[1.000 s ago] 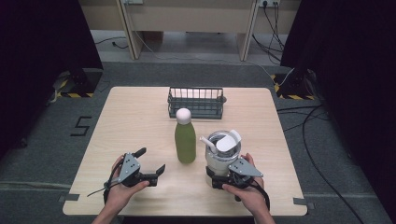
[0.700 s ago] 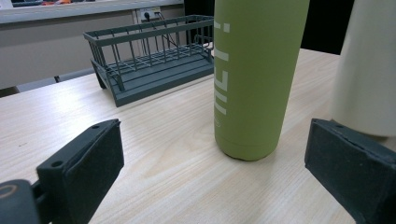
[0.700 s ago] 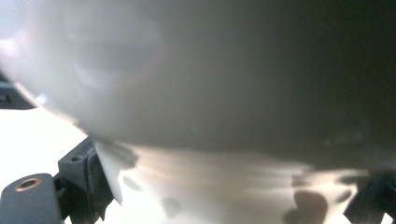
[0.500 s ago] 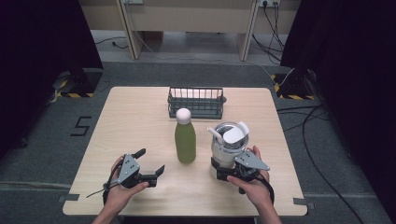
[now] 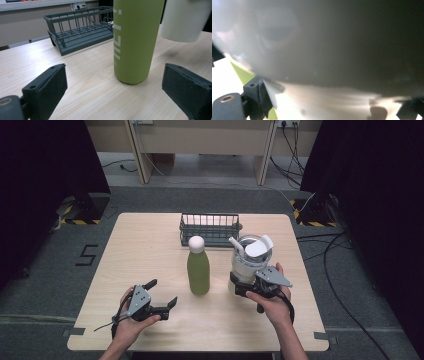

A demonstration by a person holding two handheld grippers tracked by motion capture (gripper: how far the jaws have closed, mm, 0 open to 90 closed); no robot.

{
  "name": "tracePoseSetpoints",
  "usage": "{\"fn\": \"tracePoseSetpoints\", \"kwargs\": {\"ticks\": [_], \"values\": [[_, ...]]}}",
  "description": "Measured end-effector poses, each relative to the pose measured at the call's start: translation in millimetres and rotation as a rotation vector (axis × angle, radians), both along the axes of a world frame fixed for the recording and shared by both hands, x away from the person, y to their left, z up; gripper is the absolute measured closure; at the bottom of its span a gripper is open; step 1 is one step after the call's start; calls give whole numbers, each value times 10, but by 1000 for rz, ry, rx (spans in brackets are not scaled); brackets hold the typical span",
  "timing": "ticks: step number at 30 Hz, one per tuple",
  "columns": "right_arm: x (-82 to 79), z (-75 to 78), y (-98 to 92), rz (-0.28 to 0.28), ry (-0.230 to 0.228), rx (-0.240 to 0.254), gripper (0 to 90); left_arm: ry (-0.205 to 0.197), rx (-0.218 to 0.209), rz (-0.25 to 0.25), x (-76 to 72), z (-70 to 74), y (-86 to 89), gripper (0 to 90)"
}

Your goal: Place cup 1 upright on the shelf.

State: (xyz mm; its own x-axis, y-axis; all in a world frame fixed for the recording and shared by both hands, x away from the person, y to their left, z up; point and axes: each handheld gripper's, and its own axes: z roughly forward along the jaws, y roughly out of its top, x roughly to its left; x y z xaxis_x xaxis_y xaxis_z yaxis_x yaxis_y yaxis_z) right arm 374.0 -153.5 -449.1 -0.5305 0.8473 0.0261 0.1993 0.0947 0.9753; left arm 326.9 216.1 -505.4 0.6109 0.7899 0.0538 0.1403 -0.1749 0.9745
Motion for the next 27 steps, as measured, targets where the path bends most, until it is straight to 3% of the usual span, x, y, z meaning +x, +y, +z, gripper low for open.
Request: {"fn": "tracePoseSetpoints", "kwargs": {"ticks": [15, 27], "values": [[344, 223, -25, -51, -31, 2, 110, 0, 5, -1, -13, 10, 5, 56], [525, 280, -16, -80, -39, -8, 110, 8, 2, -19, -14, -6, -49, 57]]}}
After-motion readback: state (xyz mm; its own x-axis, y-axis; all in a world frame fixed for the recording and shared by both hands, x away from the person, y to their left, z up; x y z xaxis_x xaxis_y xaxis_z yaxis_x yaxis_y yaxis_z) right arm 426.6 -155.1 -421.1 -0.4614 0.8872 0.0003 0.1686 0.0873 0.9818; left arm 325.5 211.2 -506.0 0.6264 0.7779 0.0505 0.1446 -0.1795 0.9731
